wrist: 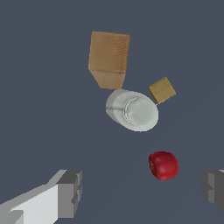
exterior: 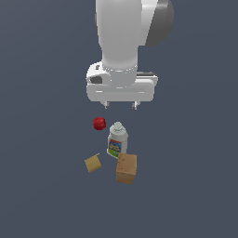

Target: Pick up a designated object from a clutter of objects.

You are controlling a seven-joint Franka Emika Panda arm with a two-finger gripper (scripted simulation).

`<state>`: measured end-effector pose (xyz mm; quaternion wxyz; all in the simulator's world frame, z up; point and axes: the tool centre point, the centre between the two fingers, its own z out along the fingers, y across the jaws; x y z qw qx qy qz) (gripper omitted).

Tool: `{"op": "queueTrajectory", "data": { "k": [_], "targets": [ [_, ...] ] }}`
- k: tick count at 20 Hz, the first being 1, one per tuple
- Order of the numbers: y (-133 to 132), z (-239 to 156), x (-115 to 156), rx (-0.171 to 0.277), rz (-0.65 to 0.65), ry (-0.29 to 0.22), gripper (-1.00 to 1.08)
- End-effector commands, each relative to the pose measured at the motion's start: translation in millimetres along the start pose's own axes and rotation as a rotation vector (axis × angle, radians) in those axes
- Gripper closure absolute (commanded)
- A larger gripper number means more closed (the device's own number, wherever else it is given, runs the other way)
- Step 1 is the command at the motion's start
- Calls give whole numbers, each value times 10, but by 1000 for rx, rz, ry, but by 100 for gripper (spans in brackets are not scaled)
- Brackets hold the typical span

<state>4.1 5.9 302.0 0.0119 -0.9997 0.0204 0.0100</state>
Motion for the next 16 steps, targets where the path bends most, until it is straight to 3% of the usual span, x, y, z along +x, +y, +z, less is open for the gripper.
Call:
{"op": "queueTrajectory", "data": {
  "k": [1, 10, 16],
  "targets": [
    [0, 0, 0, 0, 0, 0, -92],
    [-260, -204, 130, 14, -39, 55, -92],
    [-237, -177, 126, 13, -40, 54, -92]
  ]
}}
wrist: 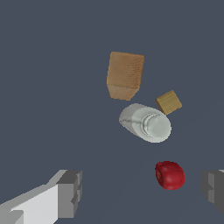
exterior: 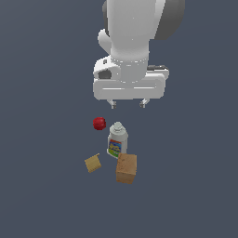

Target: Pick up a designated object from a clutter of objects.

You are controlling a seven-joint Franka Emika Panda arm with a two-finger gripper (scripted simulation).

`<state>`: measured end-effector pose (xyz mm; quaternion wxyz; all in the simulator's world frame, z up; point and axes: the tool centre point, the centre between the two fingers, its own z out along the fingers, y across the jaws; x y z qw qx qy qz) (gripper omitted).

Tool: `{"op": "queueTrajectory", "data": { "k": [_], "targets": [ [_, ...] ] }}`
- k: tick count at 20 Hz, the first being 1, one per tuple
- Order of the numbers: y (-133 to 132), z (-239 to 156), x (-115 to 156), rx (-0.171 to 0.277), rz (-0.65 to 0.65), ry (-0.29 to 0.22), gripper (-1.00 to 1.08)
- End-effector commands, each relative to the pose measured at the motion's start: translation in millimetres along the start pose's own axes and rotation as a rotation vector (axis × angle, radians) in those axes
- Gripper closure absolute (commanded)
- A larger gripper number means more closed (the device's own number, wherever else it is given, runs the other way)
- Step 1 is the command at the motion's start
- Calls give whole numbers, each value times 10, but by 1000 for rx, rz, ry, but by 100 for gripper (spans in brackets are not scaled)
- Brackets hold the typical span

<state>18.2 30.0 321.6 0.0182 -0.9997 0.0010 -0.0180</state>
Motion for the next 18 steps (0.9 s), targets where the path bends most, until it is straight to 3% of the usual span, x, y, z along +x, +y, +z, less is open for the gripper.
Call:
{"op": "queueTrajectory", "data": {
  "k": [1, 9, 18],
  "targets": [
    [24, 33, -5, 0, -1, -1, -92],
    [263, 358, -87, -4, -19, -4, -92],
    [788, 1065, -412, -14, -61, -14, -92]
  ]
}}
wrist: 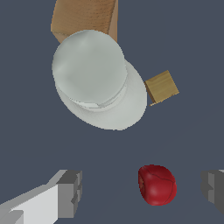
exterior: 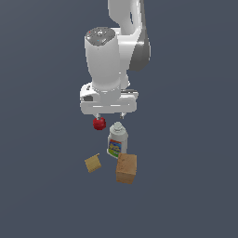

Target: Pick up a designated object from a clutter of objects.

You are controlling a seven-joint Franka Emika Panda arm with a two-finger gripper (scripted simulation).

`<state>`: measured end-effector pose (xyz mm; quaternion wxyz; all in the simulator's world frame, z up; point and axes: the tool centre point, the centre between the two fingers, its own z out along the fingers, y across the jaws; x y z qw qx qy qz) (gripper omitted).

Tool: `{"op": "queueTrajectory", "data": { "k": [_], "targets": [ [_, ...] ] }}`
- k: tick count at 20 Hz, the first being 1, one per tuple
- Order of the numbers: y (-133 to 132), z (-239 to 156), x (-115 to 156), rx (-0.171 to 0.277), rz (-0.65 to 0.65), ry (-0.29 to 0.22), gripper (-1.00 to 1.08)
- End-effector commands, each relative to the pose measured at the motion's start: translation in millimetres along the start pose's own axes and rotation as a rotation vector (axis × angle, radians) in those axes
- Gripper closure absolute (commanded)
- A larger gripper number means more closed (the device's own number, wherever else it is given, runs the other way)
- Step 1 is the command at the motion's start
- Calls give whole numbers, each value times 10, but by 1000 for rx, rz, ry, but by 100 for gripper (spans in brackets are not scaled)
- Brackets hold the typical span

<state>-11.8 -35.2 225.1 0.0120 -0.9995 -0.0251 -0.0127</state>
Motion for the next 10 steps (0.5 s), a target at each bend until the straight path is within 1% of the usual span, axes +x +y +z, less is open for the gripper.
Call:
{"op": "queueTrajectory", "data": {
  "k": [1, 6, 10],
  "targets": [
    [159, 230, -144, -3, -14, -4, -92],
    [439, 650, -480, -11, -42, -12, -92],
    [594, 893, -726, -15, -61, -18, -92]
  ]
}}
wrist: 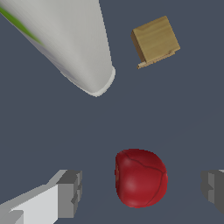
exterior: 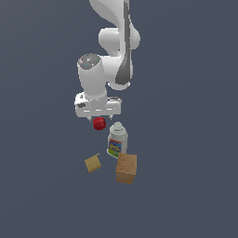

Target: Pick up a designated object from a clutter of objects.

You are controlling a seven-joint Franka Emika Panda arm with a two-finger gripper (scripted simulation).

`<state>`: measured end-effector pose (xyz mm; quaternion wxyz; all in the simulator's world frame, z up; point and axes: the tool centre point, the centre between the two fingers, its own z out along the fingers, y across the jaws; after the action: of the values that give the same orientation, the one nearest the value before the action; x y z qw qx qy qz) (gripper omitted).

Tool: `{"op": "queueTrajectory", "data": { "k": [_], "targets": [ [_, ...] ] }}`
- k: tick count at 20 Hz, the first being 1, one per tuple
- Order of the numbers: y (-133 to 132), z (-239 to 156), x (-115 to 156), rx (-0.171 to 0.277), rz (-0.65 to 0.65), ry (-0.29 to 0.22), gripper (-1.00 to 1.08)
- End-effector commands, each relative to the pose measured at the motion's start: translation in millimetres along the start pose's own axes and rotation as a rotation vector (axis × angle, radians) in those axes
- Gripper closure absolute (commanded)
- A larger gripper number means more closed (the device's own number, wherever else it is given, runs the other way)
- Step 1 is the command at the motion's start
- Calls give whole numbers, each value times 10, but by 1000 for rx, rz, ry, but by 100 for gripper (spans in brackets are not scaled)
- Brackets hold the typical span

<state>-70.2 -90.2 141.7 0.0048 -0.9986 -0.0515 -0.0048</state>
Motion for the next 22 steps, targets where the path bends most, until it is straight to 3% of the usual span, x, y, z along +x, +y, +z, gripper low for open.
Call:
{"op": "queueTrajectory", "data": {
  "k": [1, 10, 22],
  "targets": [
    [75, 140, -150, -3, -12, -2, -92],
    [200, 391, -461, -8, -33, -10, -92],
    [206, 556, -482, -9, -34, -11, -92]
  ]
}}
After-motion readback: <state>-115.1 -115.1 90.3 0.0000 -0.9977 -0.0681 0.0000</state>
